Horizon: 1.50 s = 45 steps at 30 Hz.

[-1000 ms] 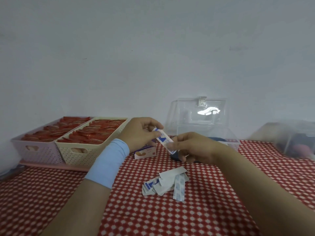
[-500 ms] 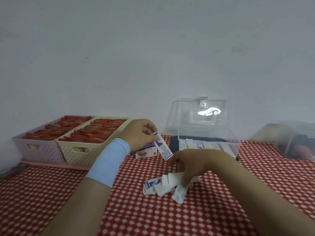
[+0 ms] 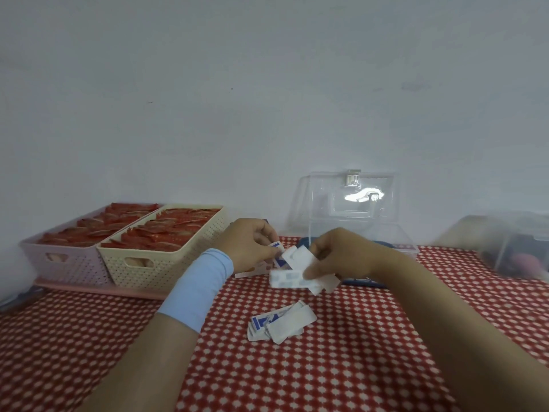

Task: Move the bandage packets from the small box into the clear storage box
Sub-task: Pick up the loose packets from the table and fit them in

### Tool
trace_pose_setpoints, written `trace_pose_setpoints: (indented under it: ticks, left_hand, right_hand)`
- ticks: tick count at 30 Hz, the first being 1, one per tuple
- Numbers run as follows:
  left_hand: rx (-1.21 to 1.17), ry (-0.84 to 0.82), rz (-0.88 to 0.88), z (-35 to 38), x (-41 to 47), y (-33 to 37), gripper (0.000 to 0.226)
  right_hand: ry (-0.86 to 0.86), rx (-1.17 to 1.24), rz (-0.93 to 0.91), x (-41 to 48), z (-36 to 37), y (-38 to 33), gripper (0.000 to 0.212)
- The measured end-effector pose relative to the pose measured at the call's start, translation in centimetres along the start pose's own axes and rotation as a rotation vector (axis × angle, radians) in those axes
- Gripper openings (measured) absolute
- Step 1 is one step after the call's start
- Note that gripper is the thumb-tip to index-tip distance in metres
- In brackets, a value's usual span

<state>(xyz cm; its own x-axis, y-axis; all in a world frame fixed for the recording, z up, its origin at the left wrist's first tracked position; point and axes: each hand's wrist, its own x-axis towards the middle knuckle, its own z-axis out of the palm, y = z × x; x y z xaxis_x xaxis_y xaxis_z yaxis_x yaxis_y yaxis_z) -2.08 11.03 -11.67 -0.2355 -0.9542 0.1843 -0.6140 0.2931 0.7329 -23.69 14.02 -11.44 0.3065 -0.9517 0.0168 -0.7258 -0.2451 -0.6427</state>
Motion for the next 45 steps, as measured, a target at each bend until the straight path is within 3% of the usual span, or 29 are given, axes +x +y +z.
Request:
trace_pose_setpoints:
  ticks: [4, 10, 17, 22, 29, 32, 35, 39, 45]
  left_hand:
    - [-0.203, -0.024, -0.093, 0.6, -0.1, 0.1, 0.019]
    - [-0.564, -0.062, -0.157, 0.6, -0.2, 0.4, 0.010]
    - [-0.856, -0.214, -0.094, 0.1, -0.3, 0.3, 0.030]
    - [-1.072, -0.074, -0.176, 1.2, 0.1, 0.8, 0.021]
    - [-0.954, 0.074, -0.141, 1.7, 0.4, 0.5, 0.017]
    - [-0.830, 0.117, -0.143, 1.8, 0.5, 0.2, 0.017]
    - [-0.797, 0.119, -0.109, 2.0, 0.3, 0.5, 0.020]
    - [-0.811, 0.097, -0.039, 2.2, 0.0, 1.4, 0.020]
    - [-1.046, 0.004, -0.112, 2.7, 0.0, 1.8, 0.013]
  right_hand:
    - [0.177, 0.217, 0.054, 0.5, 0.2, 0.0, 0.012]
    - [0.204, 0.375, 0.079, 0.5, 0.6, -0.1, 0.013]
    - [0.274, 0.532, 0.118, 0.7, 0.7, 0.0, 0.020]
    - [0.171, 0.666, 0.147, 0.7, 0.7, -0.2, 0.024]
    - [0.218, 0.634, 0.182, 0.8, -0.4, 0.2, 0.022]
    - [0.283, 0.745, 0.143, 0.5, -1.2, 0.3, 0.019]
    - [0.138, 0.878, 0.080, 0.3, -1.5, -0.2, 0.026]
    - [0.103, 0.672, 0.117, 0.4, 0.0, -0.8, 0.029]
    - [0.182, 0.630, 0.085, 0.4, 0.3, -1.0, 0.033]
